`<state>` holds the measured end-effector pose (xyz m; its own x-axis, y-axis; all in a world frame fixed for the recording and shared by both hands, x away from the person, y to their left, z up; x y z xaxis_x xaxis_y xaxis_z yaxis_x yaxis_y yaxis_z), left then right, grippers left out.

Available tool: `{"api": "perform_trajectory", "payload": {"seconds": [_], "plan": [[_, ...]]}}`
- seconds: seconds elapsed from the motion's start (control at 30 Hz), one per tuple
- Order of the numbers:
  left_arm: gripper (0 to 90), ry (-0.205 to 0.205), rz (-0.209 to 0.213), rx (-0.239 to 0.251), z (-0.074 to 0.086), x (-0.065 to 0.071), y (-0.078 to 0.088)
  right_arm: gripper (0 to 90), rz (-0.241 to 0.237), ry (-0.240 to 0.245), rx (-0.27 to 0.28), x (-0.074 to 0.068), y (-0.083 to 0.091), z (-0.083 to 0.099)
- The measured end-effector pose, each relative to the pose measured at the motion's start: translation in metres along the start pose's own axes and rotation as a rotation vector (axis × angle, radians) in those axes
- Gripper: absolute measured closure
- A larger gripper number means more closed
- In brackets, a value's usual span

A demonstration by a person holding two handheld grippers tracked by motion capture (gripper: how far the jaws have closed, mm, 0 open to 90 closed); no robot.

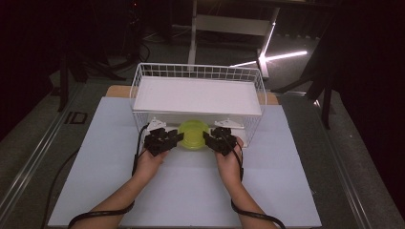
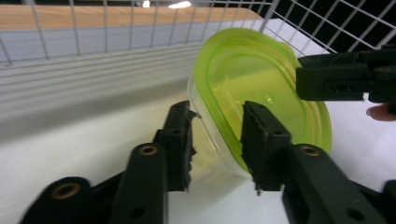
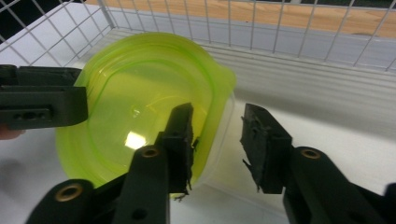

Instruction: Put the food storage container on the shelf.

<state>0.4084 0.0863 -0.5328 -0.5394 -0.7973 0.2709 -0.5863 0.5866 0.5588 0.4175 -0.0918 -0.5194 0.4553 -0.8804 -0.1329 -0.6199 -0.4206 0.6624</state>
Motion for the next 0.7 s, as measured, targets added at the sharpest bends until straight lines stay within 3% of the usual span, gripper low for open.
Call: {"api": "perform_trajectory", "payload": {"seconds": [0.23,0.37,0.57,0.7], "plan": [[54.8,0.021,-0.03,0.034,-0.005,-0.006,-0.005,60.4,0.025,-0.013,-0.002,0.002,-0.007,-0.005],[48.5,0.034,-0.042,0.025,-0.007,-0.009,-0.007,56.3,0.034,-0.024,0.006,0.002,-0.009,-0.008],[47.7,0.014,-0.04,0.047,-0.01,-0.009,0.001,54.0,0.047,0.006,0.024,0.0,-0.004,-0.009],[47.7,-0.005,-0.014,0.061,-0.008,-0.006,0.01,55.5,0.027,-0.006,0.037,-0.003,0.004,-0.009]]}}
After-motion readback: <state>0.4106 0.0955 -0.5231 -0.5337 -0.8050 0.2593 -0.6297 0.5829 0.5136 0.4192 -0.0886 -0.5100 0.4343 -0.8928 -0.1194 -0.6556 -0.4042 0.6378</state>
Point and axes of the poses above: each handheld gripper's, and its own axes: y roughly backward along the jaws, z roughly out of its underside, x roughly to its right, the point moved 6 cm from there along -y, roughly forward along the jaws, and after that the axes turned 7 degrees about -x, right-handed, at the moved point
